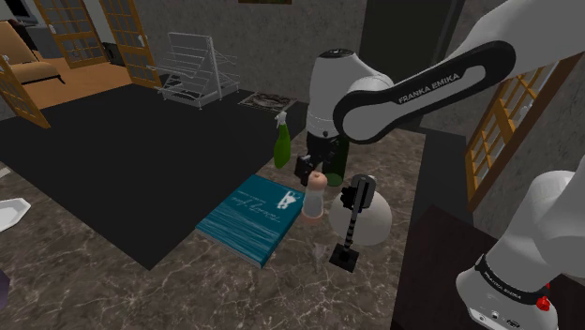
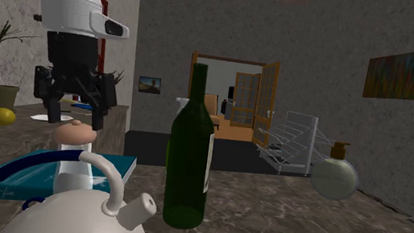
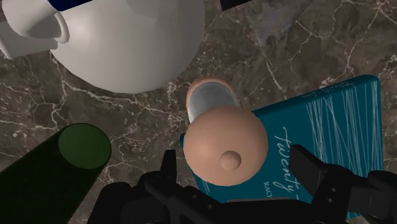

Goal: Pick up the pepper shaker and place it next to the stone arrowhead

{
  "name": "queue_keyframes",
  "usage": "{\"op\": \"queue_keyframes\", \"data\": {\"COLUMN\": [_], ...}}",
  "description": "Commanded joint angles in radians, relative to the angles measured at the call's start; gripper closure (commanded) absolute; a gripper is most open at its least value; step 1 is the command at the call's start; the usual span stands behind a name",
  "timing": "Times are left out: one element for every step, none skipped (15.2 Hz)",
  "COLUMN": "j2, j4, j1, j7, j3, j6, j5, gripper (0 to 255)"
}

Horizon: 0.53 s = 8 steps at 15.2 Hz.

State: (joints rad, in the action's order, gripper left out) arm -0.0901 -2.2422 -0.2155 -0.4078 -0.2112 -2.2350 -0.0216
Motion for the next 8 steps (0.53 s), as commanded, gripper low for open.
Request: {"op": "queue_keyframes", "data": {"j2": [-0.025, -0.041, -0.052, -0.052, -0.053, -0.052, -0.052, -0.052], "j4": [0.027, 0.045, 0.06, 0.06, 0.06, 0.06, 0.06, 0.06], "j1": [0.0, -0.001, -0.001, -0.001, -0.001, -0.001, -0.001, -0.001], "j7": [0.006, 0.009, 0.011, 0.011, 0.011, 0.011, 0.011, 0.011], "j3": [0.001, 0.002, 0.003, 0.003, 0.003, 0.003, 0.003, 0.003], "j6": [0.052, 0.085, 0.112, 0.112, 0.112, 0.112, 0.112, 0.112], "j5": [0.007, 0.011, 0.014, 0.014, 0.014, 0.014, 0.014, 0.014], "gripper": [0, 0, 0, 0, 0, 0, 0, 0]}}
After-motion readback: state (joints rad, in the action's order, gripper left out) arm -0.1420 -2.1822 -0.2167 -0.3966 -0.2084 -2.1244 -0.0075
